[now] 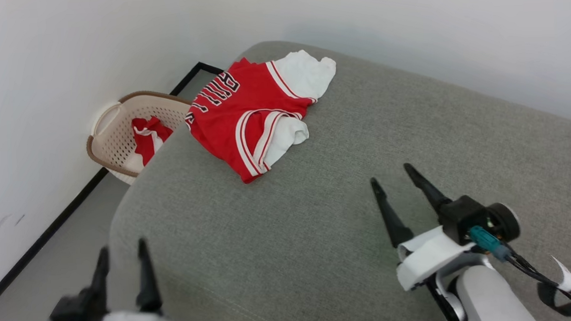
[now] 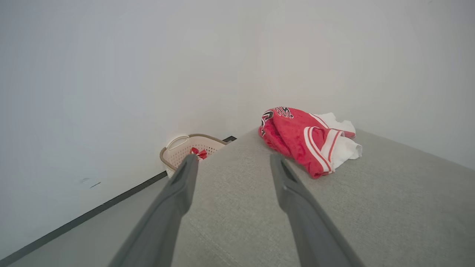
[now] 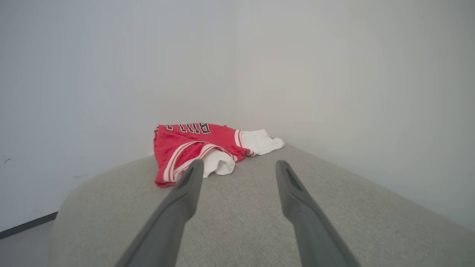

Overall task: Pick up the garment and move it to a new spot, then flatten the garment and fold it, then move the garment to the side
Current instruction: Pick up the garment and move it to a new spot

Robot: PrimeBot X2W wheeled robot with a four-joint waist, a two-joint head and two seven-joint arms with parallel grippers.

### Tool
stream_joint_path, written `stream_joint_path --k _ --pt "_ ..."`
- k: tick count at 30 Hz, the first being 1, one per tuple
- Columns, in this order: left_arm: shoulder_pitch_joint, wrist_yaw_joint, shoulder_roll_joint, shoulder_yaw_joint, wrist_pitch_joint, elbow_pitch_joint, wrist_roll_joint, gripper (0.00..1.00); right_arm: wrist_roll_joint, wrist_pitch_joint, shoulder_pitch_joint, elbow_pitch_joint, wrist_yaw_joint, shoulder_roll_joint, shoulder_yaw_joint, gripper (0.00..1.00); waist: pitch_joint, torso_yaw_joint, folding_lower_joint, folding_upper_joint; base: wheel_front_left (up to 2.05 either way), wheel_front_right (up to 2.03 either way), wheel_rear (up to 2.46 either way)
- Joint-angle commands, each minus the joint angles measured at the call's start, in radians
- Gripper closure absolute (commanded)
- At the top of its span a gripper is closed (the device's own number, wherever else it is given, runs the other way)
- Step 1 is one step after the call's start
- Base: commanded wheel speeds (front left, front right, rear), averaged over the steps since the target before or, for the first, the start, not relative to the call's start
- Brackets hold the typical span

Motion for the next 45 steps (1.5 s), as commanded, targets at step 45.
stream_joint_path --k 45 --pt "-1.071 -0.094 0.805 -0.955 0.773 0.653 -0.976 0.0 -0.073 -0.002 -0.213 -0.192 -0.001 0.004 0.126 0.0 0.503 -0.548 0.0 0.0 0.0 0.0 0.0"
